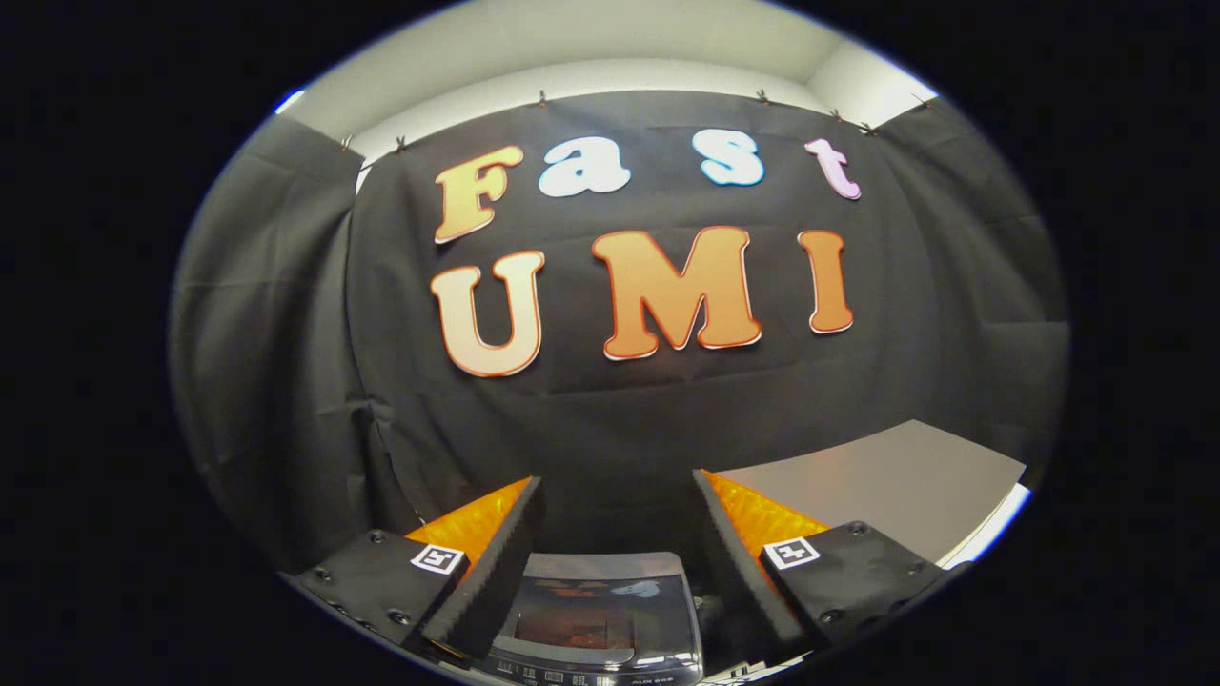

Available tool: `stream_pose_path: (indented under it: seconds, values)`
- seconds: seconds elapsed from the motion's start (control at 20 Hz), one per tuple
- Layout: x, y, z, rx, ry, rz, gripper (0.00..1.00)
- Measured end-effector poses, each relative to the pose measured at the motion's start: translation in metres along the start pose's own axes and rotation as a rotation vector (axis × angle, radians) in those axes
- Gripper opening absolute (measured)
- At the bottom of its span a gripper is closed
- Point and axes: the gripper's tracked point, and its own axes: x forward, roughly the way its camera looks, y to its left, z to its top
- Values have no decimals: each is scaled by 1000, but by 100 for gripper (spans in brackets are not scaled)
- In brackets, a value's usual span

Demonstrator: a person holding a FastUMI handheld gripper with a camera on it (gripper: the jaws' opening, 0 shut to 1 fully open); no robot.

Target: Put the clothes into the washing machine and then close the washing machine lid.

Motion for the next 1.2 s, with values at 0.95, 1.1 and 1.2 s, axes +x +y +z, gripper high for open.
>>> stream_pose_path:
  seconds: [0.95,1.1,1.2]
  values:
    - [-169,-100,85,-428,-223,-133,98]
    - [-182,-117,81,-390,-218,-158,98]
    - [-191,-124,79,-348,-219,-161,98]
